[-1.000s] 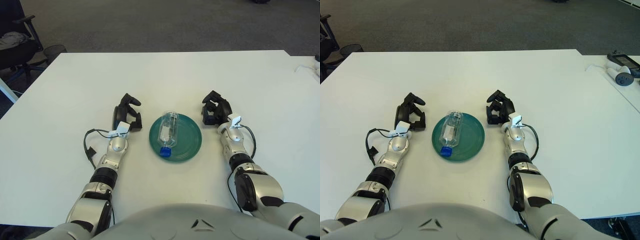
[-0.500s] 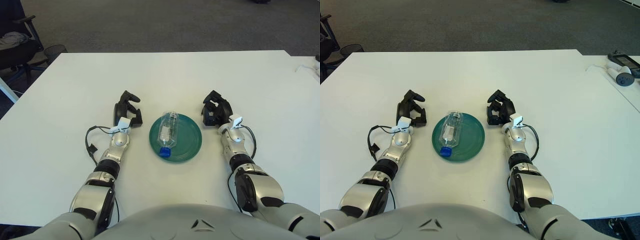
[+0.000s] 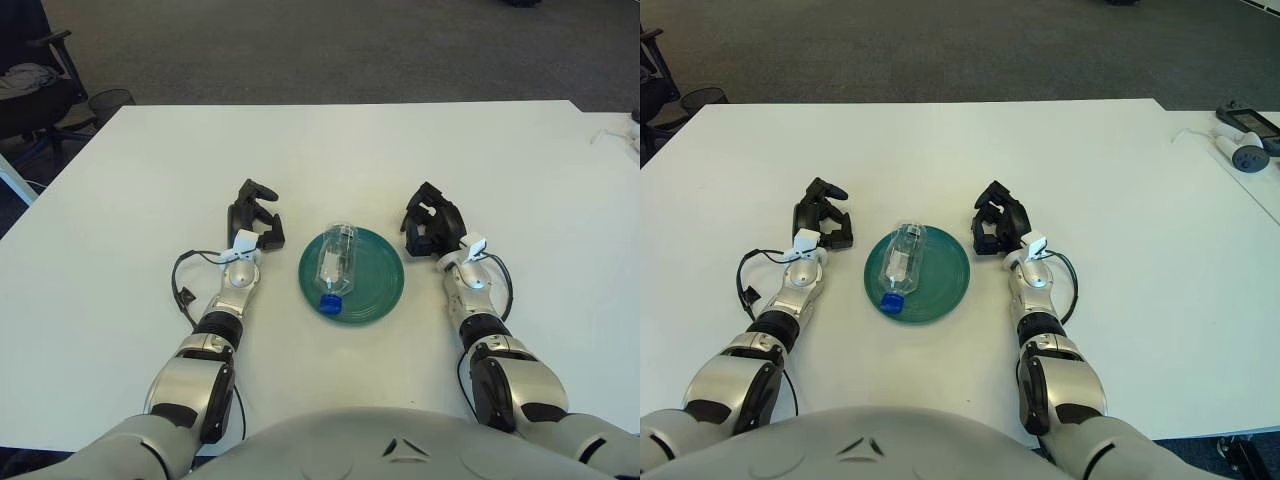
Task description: Put the bottle into the plate.
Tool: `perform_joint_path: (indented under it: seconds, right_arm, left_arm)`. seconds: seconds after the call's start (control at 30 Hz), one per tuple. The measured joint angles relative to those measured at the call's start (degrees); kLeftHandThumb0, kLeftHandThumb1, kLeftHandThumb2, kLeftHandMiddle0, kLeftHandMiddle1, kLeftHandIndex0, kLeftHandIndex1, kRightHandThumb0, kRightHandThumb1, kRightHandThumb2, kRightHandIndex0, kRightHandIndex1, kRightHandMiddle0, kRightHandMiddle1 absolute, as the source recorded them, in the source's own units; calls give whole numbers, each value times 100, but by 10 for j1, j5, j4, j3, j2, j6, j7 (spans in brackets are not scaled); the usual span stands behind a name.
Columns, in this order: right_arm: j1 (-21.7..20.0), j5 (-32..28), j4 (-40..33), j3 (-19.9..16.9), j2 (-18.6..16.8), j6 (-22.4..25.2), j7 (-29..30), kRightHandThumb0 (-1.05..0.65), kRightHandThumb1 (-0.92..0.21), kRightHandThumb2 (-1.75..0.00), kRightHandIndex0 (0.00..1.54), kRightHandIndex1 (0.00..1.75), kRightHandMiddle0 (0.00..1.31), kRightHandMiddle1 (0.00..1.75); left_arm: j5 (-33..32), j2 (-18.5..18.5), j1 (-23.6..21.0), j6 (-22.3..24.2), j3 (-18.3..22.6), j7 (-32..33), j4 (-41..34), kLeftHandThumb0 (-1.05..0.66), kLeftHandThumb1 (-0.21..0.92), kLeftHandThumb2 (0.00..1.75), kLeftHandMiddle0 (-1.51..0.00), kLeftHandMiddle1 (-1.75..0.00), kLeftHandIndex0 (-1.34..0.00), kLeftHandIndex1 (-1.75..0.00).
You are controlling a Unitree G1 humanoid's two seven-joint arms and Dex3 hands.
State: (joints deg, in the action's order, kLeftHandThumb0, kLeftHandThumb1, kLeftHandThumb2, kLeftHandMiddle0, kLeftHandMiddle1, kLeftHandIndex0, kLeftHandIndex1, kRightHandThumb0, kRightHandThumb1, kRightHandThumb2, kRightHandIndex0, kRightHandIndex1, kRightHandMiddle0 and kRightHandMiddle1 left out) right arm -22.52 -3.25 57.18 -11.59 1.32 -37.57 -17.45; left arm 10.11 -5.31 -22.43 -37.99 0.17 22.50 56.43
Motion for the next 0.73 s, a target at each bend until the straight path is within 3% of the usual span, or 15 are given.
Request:
perform_joint_path:
  seconds: [0.73]
  right_arm:
    - [11, -2, -20, 3, -2, 10, -2, 0, -19, -142, 75, 161, 48, 175]
  left_arm:
    - [-7, 0, -8, -7, 0, -2, 17, 0, 8, 158, -80, -169, -57, -175]
